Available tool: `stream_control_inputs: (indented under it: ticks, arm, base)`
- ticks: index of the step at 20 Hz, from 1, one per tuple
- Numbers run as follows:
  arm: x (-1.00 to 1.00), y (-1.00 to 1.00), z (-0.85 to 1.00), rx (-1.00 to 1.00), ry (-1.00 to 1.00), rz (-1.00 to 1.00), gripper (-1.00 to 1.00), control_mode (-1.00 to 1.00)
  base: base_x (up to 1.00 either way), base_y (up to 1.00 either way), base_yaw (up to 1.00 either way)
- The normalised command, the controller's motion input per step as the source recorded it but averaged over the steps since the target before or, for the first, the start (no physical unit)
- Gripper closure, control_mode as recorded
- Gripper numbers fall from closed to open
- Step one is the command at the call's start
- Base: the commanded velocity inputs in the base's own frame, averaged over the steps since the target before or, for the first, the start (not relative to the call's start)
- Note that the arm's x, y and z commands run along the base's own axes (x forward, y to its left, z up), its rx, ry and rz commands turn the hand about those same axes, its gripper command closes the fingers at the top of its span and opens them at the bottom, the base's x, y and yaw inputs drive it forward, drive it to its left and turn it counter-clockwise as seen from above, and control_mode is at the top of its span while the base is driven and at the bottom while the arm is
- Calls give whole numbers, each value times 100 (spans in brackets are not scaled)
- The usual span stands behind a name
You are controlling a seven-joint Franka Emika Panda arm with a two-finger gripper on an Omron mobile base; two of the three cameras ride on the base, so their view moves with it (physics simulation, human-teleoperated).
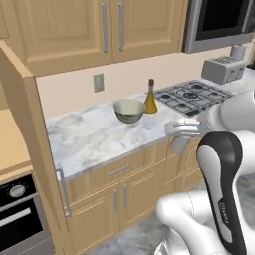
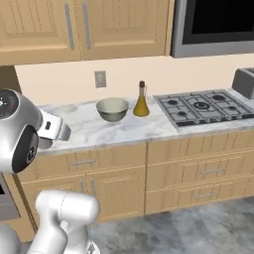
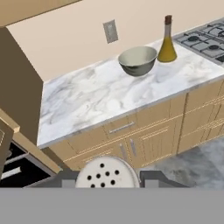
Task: Retrieve the bottle and the shaker from the cabinet and place them next to the mixing bowl on the counter. Then add garlic from the fridge to the mixing bowl.
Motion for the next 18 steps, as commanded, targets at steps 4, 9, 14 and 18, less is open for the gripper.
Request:
stream_control_inputs:
  ticks: [4,9,14,18]
  arm:
    - [0,0,0,0,0,0,100,100]
    - [0,0,0,0,0,0,100,100]
    - [0,0,0,0,0,0,100,100]
    - [0,0,0,0,0,0,100,100]
  base:
    - [60,0,17]
    - [58,-4,36]
    - [81,-41,36]
    - [84,-66,30]
